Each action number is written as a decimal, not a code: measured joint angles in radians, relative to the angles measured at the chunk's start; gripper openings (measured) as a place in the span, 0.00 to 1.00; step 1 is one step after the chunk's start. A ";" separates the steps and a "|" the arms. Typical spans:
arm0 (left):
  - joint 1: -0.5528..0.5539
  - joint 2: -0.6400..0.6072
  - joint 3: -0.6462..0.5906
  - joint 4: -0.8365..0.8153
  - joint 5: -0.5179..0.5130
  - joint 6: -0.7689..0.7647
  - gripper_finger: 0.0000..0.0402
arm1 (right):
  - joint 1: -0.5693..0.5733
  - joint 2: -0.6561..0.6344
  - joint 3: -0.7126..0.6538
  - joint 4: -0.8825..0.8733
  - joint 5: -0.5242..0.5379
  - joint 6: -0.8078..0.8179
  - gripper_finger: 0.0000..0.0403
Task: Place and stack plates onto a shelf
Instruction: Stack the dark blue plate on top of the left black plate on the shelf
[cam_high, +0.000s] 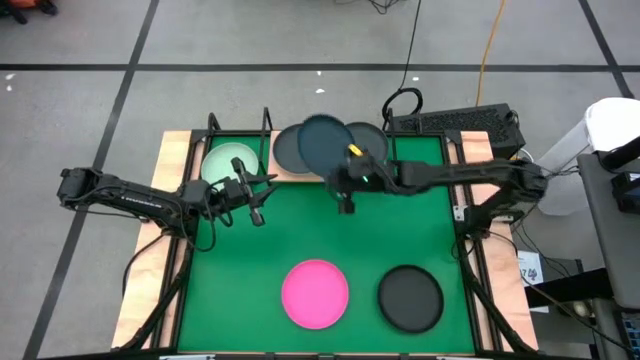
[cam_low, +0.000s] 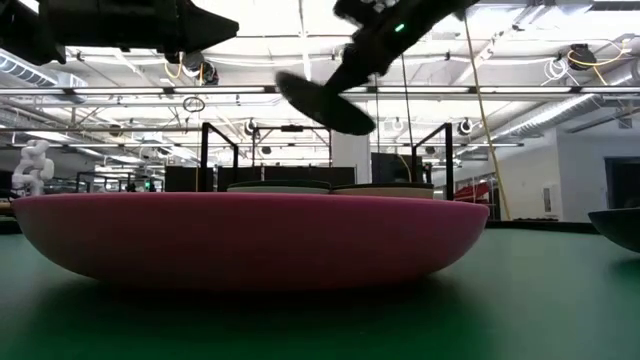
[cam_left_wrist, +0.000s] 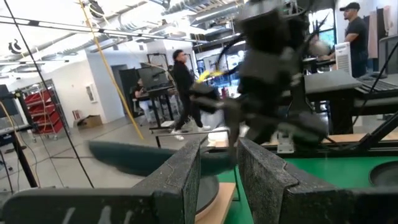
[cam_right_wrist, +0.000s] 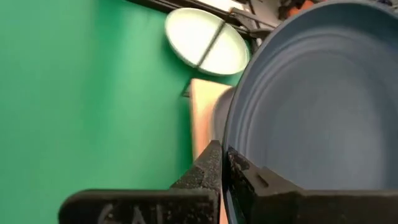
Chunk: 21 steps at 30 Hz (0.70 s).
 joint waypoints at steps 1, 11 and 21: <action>0.000 0.000 0.000 0.000 0.000 0.000 0.28 | -0.022 0.028 0.023 0.007 -0.016 -0.018 0.00; 0.000 0.000 0.000 0.081 -0.003 0.000 0.28 | -0.154 0.293 0.214 0.026 -0.111 -0.149 0.00; 0.000 0.000 0.000 0.078 -0.004 0.001 0.28 | -0.179 0.416 0.247 0.046 -0.133 -0.178 0.00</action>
